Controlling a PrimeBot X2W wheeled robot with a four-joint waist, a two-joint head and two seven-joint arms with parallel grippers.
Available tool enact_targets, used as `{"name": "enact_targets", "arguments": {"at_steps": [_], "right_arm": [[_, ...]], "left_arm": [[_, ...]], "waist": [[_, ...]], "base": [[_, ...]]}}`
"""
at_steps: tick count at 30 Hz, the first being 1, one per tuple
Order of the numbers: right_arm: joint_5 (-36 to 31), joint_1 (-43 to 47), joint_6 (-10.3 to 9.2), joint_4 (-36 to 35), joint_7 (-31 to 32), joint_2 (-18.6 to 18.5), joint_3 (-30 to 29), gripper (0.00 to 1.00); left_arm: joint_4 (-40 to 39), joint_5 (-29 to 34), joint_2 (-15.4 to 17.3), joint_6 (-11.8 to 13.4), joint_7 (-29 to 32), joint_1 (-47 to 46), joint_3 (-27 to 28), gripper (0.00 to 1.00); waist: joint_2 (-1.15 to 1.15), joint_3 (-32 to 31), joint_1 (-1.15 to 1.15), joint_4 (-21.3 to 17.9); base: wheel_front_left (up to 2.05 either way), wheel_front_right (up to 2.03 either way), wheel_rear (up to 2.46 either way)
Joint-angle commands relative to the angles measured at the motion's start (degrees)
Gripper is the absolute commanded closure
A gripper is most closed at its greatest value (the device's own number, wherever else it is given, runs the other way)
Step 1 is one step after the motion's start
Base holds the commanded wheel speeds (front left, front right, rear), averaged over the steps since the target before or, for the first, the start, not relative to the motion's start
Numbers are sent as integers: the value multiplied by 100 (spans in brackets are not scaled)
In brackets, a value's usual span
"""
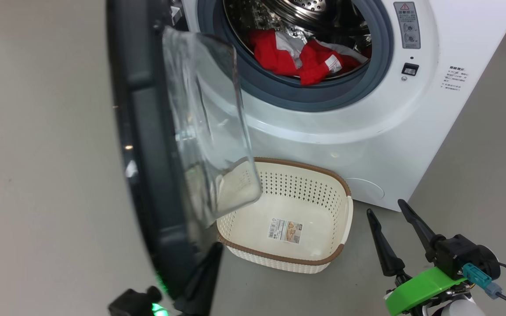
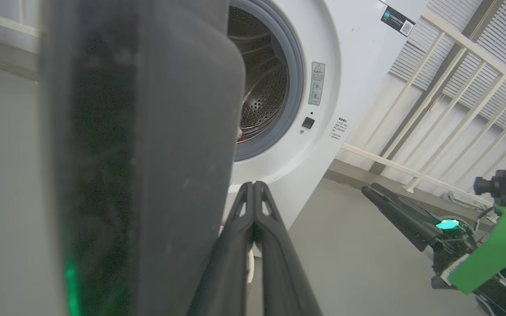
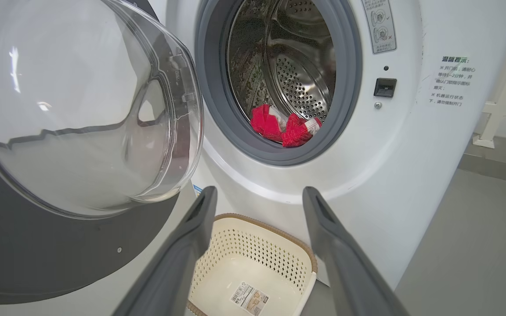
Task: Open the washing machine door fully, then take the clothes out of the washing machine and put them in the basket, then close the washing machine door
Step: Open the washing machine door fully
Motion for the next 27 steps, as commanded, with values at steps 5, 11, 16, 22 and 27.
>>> {"name": "enact_targets", "arguments": {"at_steps": [5,11,16,22,27], "right_arm": [[60,-23,37,-130,-52,16,182,0],[75,-28,37,-143,-52,17,184,0],[76,-36,37,-148,-52,24,201,0],[71,-59,37,-166,-52,21,218,0],[47,-111,37,-185,-52,5,203,0]], "left_arm": [[2,-100,79,340,-31,-72,826,100],[112,-106,78,487,-31,-132,1506,100],[208,-270,78,505,-31,-249,2099,100],[491,-157,78,492,-31,-463,2868,100],[752,120,78,382,-31,-779,3594,100]], "waist": [[0,1,0,7],[0,25,0,-13],[0,62,0,-58],[0,145,0,-121],[0,266,0,-160]], "base": [[0,0,0],[0,0,0],[0,0,0],[0,0,0],[0,0,0]]}}
